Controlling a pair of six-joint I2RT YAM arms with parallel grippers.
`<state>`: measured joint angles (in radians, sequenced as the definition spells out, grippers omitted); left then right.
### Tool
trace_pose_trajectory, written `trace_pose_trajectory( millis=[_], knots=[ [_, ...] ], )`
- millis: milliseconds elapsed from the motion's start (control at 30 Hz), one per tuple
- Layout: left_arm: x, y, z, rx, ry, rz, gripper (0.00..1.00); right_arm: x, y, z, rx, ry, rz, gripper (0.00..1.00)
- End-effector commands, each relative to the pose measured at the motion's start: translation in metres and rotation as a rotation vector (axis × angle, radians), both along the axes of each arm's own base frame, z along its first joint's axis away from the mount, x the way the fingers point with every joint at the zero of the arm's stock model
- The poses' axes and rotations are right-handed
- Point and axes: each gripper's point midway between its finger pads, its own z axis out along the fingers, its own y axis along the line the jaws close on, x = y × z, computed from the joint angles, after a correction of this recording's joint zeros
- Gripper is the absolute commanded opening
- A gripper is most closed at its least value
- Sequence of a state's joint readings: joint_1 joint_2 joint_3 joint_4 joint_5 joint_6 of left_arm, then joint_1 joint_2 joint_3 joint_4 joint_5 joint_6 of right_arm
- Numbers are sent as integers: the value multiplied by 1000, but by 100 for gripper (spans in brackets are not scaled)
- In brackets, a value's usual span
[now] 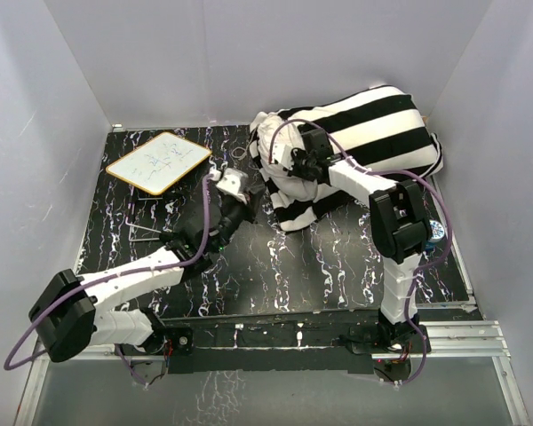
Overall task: Put the pillow into the pillowcase
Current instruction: Stuff the pillow into the pillowcase.
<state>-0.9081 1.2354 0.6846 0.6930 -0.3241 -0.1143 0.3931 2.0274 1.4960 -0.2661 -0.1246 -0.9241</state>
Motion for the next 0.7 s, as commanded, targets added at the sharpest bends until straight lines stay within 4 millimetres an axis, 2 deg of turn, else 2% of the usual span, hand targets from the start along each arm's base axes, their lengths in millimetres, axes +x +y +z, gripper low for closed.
trace_pose_trajectory(
  millis=[0, 67, 100, 167, 200, 267, 300, 433, 533, 667],
  knots=[
    [6, 4, -27, -79, 88, -100, 0, -81, -53, -56, -169, 397, 98, 9],
    [3, -2, -42, -149, 158, -149, 0, -83, -46, -50, -125, 415, 84, 11],
    [0, -3, -52, -189, 204, -160, 2, -82, -43, -46, -98, 418, 71, 15],
    [-5, -1, -76, -301, 333, -147, 37, -80, -34, -34, -38, 429, 60, 23],
    [-7, 1, -91, -346, 404, -138, 49, -81, -28, -28, -8, 438, 59, 28],
    [-8, 3, -118, -425, 565, -122, 65, -81, -18, -13, 47, 450, 73, 35],
    [-10, 0, -128, -449, 629, -138, 69, -80, -14, -5, 69, 450, 77, 38],
    [-2, -13, -150, -511, 814, -105, 73, -80, -2, 23, 127, 439, 96, 42],
    [11, -18, -172, -560, 919, -14, 75, -83, 2, 43, 157, 415, 109, 52],
    [25, -23, -197, -661, 1023, 104, 77, -90, 8, 65, 187, 385, 128, 57]
  ],
)
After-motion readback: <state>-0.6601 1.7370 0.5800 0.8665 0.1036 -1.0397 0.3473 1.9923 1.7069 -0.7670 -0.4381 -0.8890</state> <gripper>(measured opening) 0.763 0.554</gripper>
